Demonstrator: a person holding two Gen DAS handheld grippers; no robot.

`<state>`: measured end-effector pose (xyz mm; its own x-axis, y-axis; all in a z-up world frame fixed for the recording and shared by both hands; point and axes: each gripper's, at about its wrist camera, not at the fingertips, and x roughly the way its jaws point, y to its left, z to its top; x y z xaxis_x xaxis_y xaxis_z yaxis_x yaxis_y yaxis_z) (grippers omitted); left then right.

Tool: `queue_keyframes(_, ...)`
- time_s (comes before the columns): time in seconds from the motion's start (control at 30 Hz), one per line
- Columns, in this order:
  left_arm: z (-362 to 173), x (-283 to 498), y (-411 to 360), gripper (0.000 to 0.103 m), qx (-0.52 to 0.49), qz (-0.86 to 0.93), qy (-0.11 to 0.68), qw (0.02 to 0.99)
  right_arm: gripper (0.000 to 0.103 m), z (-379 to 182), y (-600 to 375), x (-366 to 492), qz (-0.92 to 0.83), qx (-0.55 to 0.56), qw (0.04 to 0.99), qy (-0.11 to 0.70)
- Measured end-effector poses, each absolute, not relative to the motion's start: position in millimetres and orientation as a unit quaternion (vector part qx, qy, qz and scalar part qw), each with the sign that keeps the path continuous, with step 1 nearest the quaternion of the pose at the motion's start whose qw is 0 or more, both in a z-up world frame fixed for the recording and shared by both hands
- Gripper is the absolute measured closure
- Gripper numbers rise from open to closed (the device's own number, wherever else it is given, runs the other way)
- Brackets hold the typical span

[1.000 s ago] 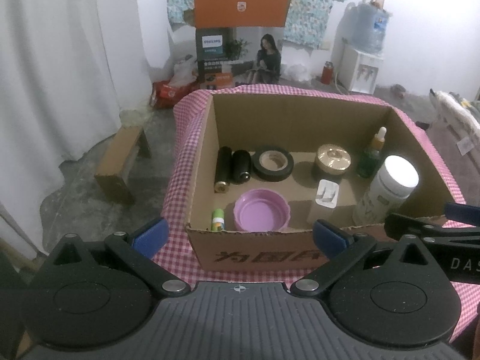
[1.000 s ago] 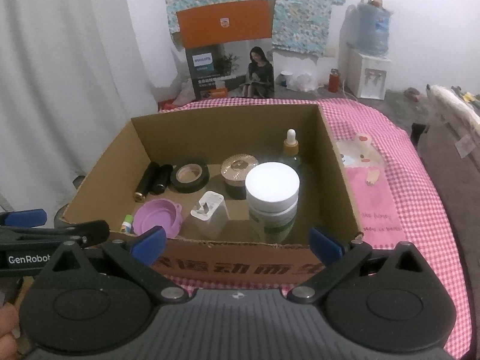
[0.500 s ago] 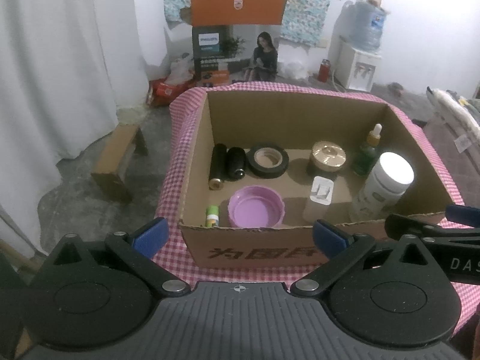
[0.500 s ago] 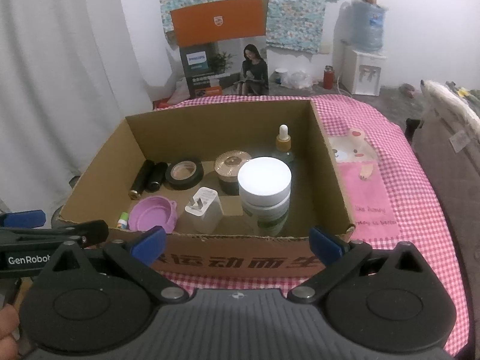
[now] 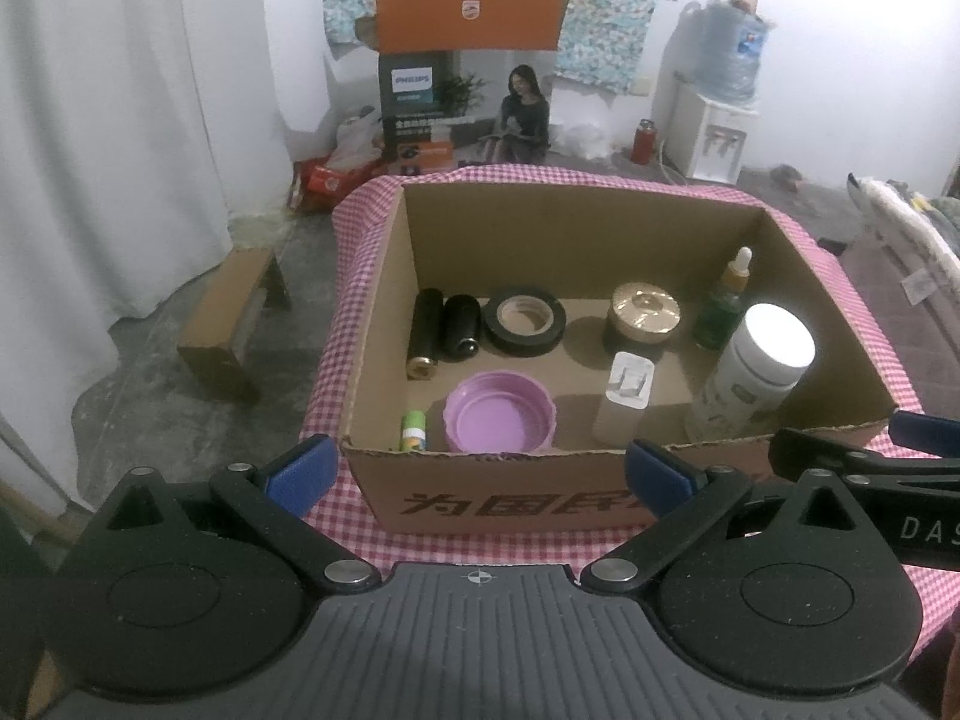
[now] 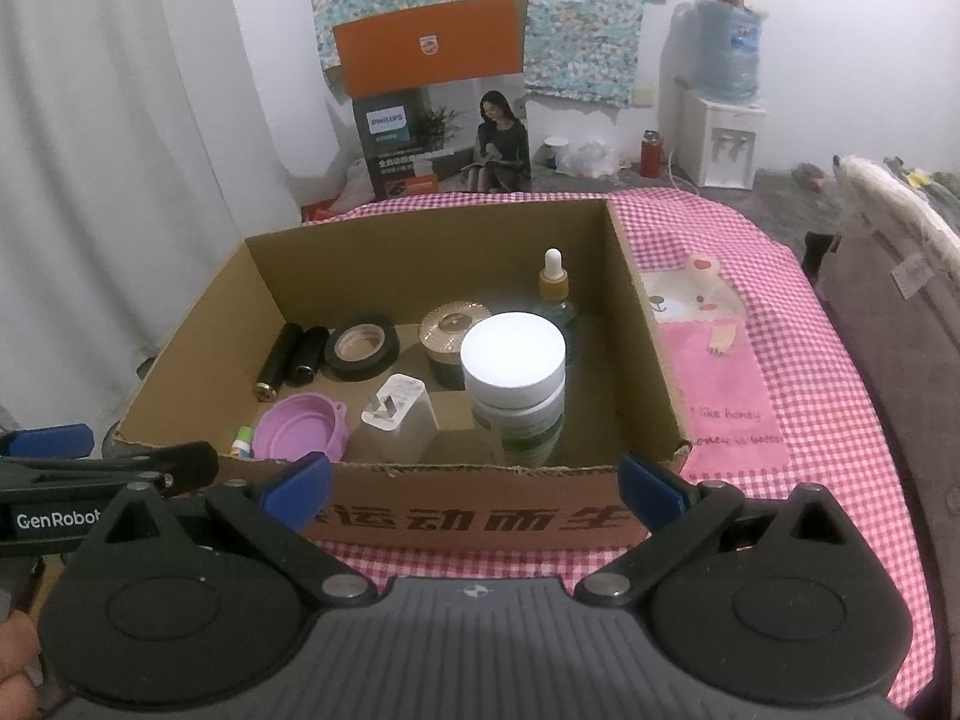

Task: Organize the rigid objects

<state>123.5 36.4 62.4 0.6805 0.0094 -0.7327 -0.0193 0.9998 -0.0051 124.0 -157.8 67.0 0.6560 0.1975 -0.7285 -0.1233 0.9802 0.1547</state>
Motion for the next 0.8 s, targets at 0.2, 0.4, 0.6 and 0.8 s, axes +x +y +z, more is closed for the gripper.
queue_keyframes(0.2, 62.4, 123.5, 36.1, 0.001, -0.007, 0.008, 0.399, 0.917, 0.0, 66.8, -159.2, 123.5, 0.088, 0.047, 0.908, 0.406)
queue_keyframes(0.4, 62.4, 123.5, 36.0, 0.001, -0.007, 0.008, 0.4, 0.917, 0.0, 66.9, -159.3, 123.5, 0.087, 0.047, 0.908, 0.406)
queue_keyframes(0.6, 62.5, 123.6, 36.6, 0.001, -0.007, 0.007, 0.4, 0.917, 0.0, 66.8, -159.5, 123.6, 0.088, 0.047, 0.908, 0.406)
queue_keyframes(0.8, 62.6, 123.7, 36.9, 0.001, -0.005, 0.007, 0.4, 0.917, 0.0, 66.8, -159.1, 123.6, 0.088, 0.048, 0.908, 0.406)
